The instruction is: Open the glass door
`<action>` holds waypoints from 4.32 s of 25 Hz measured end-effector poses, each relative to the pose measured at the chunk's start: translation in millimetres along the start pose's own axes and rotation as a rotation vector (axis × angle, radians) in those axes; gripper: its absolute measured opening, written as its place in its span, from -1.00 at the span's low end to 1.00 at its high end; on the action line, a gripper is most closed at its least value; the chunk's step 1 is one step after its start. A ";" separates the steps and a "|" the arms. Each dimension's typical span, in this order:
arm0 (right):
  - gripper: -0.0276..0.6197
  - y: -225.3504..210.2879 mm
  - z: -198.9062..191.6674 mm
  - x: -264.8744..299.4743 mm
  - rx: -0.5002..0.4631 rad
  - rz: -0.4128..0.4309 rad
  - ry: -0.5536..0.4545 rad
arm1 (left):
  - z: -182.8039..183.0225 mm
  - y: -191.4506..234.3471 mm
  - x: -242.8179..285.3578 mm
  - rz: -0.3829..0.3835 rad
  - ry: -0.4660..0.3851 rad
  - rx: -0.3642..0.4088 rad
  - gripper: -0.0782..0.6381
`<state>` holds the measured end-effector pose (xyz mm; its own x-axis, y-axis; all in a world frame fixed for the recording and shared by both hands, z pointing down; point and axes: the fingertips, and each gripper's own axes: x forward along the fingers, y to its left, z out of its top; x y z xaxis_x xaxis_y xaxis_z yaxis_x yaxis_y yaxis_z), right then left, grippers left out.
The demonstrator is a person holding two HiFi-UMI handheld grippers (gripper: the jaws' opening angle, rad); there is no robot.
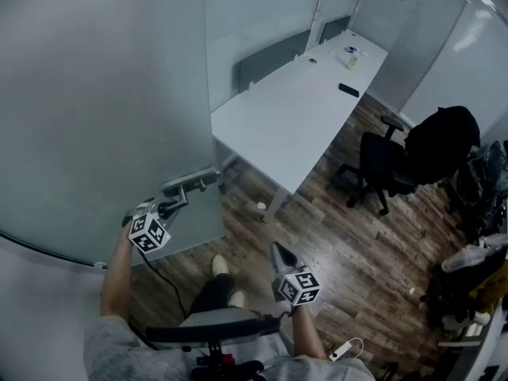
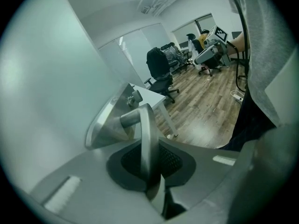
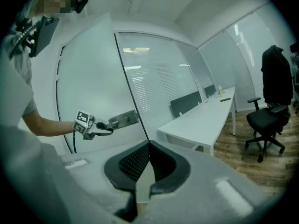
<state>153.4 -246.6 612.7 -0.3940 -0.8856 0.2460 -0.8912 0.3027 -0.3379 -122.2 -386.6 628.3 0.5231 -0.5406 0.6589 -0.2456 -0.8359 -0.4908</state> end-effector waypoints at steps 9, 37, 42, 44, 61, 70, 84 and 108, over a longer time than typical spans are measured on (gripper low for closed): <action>-0.91 4.4 -13.3 -35.5 0.013 -0.018 -0.008 | 14.0 -35.4 -14.3 -0.015 -0.020 0.025 -0.68; -0.91 52.3 -51.2 -117.5 0.030 -0.082 -0.041 | 42.3 -151.8 -81.9 -0.118 -0.070 0.132 -0.65; -0.91 61.4 -67.2 -137.9 0.034 -0.093 -0.040 | 44.4 -171.4 -89.8 -0.128 -0.079 0.145 -0.64; -0.91 66.2 -71.9 -145.2 0.033 -0.094 -0.041 | 44.1 -178.0 -92.3 -0.133 -0.081 0.151 -0.63; -0.91 109.4 -98.5 -221.7 0.026 -0.147 -0.060 | 46.5 -237.7 -135.4 -0.183 -0.109 0.211 -0.62; -0.91 124.3 -115.0 -254.3 0.039 -0.185 -0.065 | 46.2 -266.8 -151.7 -0.205 -0.124 0.242 -0.61; -0.91 125.2 -120.2 -287.5 0.037 -0.201 -0.069 | 36.5 -304.0 -185.8 -0.227 -0.104 0.292 -0.61; -0.91 150.2 -157.0 -326.0 0.048 -0.112 -0.020 | 10.6 -362.1 -242.8 -0.275 -0.010 0.364 -0.60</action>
<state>112.7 142.9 624.3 -0.2875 -0.9199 0.2666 -0.9176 0.1847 -0.3521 -151.6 48.4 639.9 0.5366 -0.3011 0.7882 0.2054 -0.8594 -0.4682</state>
